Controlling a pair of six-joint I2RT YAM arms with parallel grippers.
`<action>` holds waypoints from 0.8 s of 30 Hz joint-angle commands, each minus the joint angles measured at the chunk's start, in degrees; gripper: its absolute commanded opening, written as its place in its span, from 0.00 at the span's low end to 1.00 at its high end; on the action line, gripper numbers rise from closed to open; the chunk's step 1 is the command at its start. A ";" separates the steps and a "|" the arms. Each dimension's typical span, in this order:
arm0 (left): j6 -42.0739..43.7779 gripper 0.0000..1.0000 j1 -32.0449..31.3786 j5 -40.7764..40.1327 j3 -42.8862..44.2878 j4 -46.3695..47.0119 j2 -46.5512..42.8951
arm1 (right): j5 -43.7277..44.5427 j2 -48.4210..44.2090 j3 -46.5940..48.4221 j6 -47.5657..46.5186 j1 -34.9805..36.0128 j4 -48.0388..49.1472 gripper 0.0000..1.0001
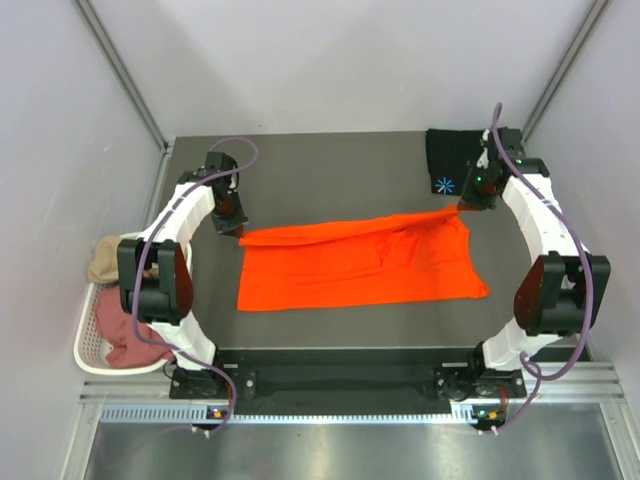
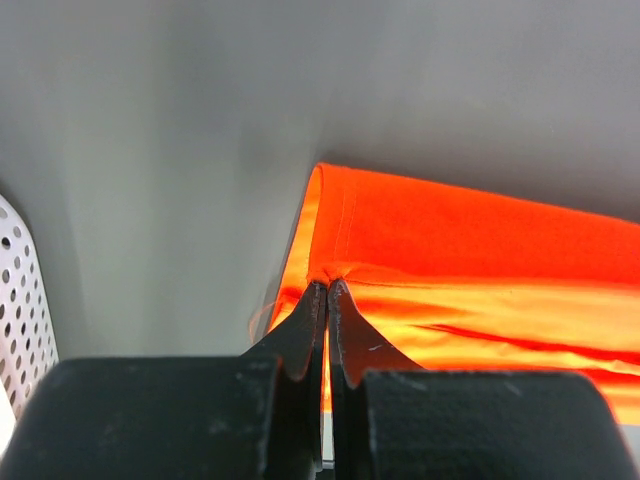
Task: Fold and stack the t-shirts
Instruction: Fold the tshirt
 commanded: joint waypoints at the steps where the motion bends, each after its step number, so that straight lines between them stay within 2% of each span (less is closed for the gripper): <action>1: -0.55 0.00 -0.04 -0.74 -0.43 1.81 -3.66 | 1.74 -4.21 -2.08 -0.32 -2.21 -0.24 0.00; 11: -1.60 0.00 -0.65 -2.24 -4.20 0.93 -4.63 | -2.03 -8.09 -12.37 0.20 -3.00 1.25 0.00; 24: -4.68 0.00 -0.92 -3.64 -9.48 1.37 -5.16 | -1.69 -7.91 -18.70 -0.41 -3.00 2.83 0.00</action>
